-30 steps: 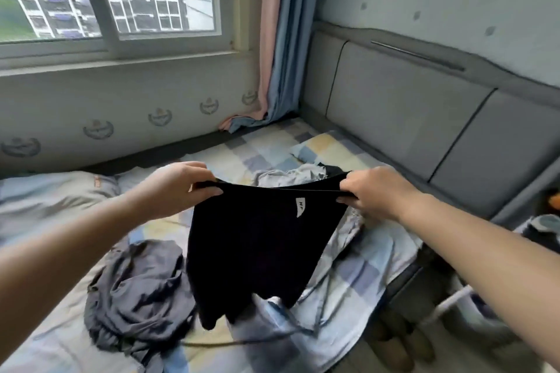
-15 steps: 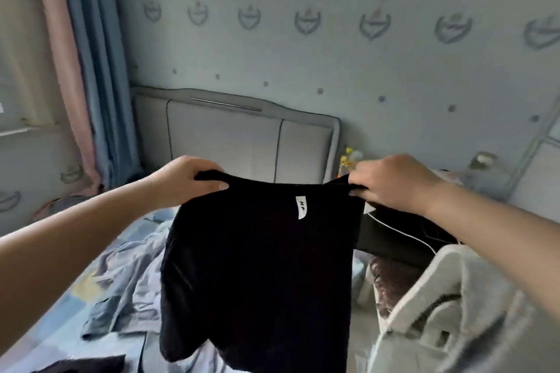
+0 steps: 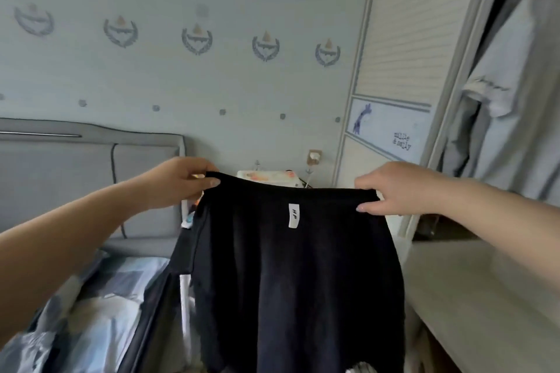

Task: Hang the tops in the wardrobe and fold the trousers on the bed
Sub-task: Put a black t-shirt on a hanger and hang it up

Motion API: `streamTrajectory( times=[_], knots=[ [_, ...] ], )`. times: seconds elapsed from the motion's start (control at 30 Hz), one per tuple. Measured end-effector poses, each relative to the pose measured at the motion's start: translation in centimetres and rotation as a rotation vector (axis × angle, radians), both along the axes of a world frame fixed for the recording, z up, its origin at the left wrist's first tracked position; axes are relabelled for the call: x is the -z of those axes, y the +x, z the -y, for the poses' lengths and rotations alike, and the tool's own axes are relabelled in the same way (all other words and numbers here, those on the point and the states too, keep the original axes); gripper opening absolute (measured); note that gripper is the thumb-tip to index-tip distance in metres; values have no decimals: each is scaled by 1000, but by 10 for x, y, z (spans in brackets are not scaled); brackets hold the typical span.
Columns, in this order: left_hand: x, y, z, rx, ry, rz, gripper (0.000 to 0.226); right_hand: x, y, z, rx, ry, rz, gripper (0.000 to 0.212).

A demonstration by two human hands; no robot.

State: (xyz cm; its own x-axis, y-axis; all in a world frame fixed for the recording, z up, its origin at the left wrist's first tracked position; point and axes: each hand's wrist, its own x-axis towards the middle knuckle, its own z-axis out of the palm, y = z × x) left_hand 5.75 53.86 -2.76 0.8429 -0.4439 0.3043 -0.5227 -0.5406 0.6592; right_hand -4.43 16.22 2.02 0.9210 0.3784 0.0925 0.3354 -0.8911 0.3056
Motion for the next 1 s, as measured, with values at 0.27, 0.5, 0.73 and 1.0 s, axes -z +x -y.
streamTrajectory(
  times=[0.27, 0.5, 0.73, 1.0],
  knots=[
    [1, 60, 148, 242, -3, -24, 11, 5, -18, 118, 255, 634, -71, 40],
    [3, 130, 251, 570, 79, -3, 15, 6, -10, 177, 434, 937, -105, 8],
    [-13, 203, 360, 859, -14, -42, 16, -7, -2, 220, 601, 1332, 140, 22],
    [-23, 232, 499, 1024, -253, -95, 12, -34, -38, 256, 822, 1196, 327, 15]
  ],
)
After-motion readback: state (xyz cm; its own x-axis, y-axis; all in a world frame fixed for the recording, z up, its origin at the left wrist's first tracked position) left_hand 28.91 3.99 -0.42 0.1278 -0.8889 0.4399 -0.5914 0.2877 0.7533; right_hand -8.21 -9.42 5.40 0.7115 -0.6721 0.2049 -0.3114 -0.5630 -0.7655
